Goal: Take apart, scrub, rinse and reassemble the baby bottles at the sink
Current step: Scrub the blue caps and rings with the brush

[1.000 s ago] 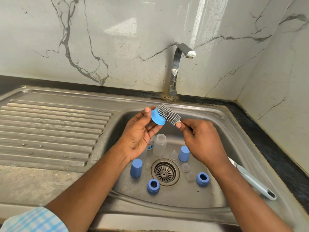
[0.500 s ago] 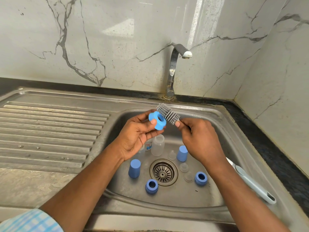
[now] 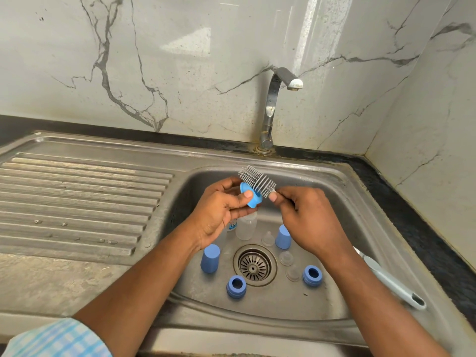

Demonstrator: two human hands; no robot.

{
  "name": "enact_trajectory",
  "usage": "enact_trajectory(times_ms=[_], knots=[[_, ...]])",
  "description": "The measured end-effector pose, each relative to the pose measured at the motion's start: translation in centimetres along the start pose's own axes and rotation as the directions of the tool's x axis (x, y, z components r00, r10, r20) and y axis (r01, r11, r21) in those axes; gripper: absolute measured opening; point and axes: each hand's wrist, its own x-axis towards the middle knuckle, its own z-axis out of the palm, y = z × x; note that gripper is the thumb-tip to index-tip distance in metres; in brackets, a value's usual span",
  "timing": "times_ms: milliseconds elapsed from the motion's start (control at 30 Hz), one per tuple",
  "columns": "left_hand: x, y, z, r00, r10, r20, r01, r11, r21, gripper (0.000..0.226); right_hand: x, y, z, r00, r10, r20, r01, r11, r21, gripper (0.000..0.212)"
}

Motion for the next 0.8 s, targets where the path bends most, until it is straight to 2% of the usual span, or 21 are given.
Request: enact_trajectory(times_ms=[100, 267, 400, 500, 700, 800], knots=[[0.15, 0.42, -0.64, 0.999, 0.024, -0.046, -0.027, 0.998, -0.064, 0.040, -0.13, -0.39, -0.05, 0.999, -0.038, 0.012, 0.038, 0.999, 0.027, 0.029], [-0.34, 0.14, 0.31, 0.998, 0.014, 0.066, -0.011, 0.999, -0.045, 0.047, 0.25, 0.54, -0.72, 0.997, 0.027, -0.077, -0.029, 0.999, -0.026, 0.030], [0.03, 0.35, -0.18, 0.999, 0.028, -0.023, -0.031, 0.989, -0.145, 0.053, -0.02, 0.11, -0.49, 1.000, -0.005, -0.026, 0.006, 1.000, 0.014, 0.034], [0.18, 0.36, -0.51, 0.999, 0.022, -0.039, -0.029, 0.981, -0.191, 0.055, 0.02, -0.07, -0.54, 1.000, -0.029, 0.005, 0.028, 0.999, 0.044, 0.031], [-0.28, 0.03, 0.06, 0.995, 0.001, 0.099, 0.016, 0.985, -0.170, 0.050, 0.25, 0.31, -0.83, 0.999, 0.004, -0.047, -0.003, 1.000, 0.016, 0.030], [-0.21, 0.05, 0.08, 0.998, 0.006, 0.062, 0.004, 0.988, -0.156, 0.050, 0.38, 0.46, -0.87, 0.999, 0.011, -0.035, -0.011, 1.000, 0.008, 0.034]])
